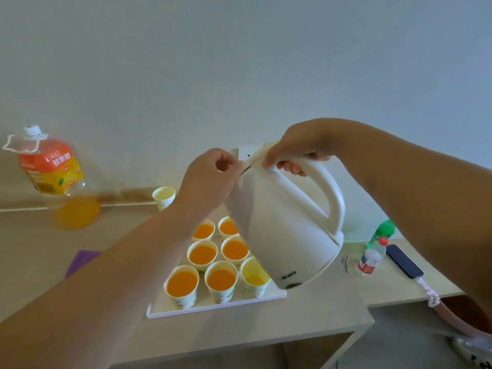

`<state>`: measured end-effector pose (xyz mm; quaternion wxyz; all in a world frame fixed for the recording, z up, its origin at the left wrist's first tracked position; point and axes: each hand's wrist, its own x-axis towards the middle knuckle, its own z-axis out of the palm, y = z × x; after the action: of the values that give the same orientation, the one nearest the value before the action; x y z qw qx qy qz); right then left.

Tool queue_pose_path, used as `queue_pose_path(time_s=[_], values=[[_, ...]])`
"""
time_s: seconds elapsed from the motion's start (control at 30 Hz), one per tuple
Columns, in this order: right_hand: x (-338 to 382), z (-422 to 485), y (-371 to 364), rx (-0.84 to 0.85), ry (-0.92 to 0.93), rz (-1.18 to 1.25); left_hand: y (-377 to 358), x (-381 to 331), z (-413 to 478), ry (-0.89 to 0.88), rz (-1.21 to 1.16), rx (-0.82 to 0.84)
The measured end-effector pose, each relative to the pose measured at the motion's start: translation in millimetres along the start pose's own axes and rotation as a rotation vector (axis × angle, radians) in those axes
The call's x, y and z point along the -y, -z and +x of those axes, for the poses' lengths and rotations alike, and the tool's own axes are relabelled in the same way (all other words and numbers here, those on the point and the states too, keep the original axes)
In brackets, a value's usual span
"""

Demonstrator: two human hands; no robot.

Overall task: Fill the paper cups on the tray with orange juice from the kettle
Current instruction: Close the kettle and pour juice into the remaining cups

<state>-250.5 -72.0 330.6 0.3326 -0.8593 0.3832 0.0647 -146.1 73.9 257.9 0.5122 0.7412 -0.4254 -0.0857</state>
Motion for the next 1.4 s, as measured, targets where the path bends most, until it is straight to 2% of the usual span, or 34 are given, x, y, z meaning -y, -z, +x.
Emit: queue_pose_path(time_s=[0.03,0.13,0.23,0.3,0.43,0.63,0.73,0.83,0.93,1.03,1.13,1.27,1.4], values=[[2,0,0,-0.017,0.018,0.065,1,-5,1,0.057,-0.099,0.012],[14,3,-5,-0.043,0.092,0.234,5,-19,5,0.356,-0.478,0.206],[31,7,-12,-0.046,0.180,0.364,11,-24,17,0.490,-0.633,0.275],[43,9,-18,-0.038,0.260,0.407,20,-24,30,0.471,-0.609,0.222],[66,18,-39,-0.061,0.429,0.278,32,-23,42,0.468,-0.432,0.056],[87,34,-85,0.001,0.661,0.419,57,1,44,0.478,-0.416,-0.238],[96,37,-98,0.103,0.692,0.500,75,17,41,0.459,-0.382,-0.270],[104,37,-105,0.223,0.738,0.448,98,33,39,0.492,-0.407,-0.234],[110,41,-103,0.232,0.774,0.394,118,54,39,0.519,-0.383,-0.263],[115,66,-108,0.057,0.692,0.501,140,75,36,0.523,-0.326,-0.321],[119,106,-131,-0.058,0.501,0.578,172,100,34,0.510,-0.247,-0.260],[132,151,-177,0.068,0.138,0.736,215,134,29,0.396,-0.076,-0.165],[167,180,-228,0.205,0.007,0.880,266,178,27,0.344,0.058,-0.079]])
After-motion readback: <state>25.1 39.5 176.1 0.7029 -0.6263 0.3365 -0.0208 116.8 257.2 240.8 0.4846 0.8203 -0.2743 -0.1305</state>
